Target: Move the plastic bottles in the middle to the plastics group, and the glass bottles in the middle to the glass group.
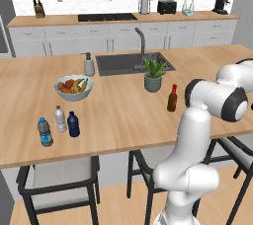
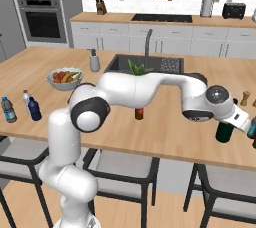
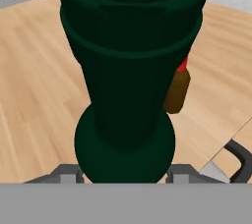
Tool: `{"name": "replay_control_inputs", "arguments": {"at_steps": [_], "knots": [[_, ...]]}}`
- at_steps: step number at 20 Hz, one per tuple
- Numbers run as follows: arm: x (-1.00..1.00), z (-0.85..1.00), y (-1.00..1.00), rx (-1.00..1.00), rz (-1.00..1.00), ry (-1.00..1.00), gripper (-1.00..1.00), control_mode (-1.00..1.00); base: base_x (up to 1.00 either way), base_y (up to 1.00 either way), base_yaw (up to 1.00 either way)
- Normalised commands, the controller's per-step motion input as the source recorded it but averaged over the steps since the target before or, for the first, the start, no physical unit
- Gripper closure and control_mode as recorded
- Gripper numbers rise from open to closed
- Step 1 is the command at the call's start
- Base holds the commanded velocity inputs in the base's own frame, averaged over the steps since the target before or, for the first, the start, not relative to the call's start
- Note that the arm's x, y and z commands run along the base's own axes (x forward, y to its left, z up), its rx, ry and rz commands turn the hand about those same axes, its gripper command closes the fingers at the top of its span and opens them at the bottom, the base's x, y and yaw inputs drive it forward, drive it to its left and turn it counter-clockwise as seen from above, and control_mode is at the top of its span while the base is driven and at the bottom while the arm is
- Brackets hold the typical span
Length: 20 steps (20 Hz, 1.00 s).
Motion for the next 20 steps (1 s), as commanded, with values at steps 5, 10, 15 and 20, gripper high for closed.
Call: {"name": "replay_control_inputs", "arguments": {"at_steps": [5,10,15,20], "knots": [[-0.04,-0.17,0.08,-0.01,0.0,0.0,1.0,-1.0,0.0,0.0,0.0],[-0.02,-0.04,0.19,-0.09,0.0,0.0,1.0,-1.0,0.0,0.0,0.0],[0.01,-0.26,0.24,-0.07,0.0,0.0,1.0,-1.0,0.0,0.0,0.0],[0.03,-0.29,0.0,0.0,0.0,0.01,1.0,-1.0,0.0,0.0,0.0]]}}
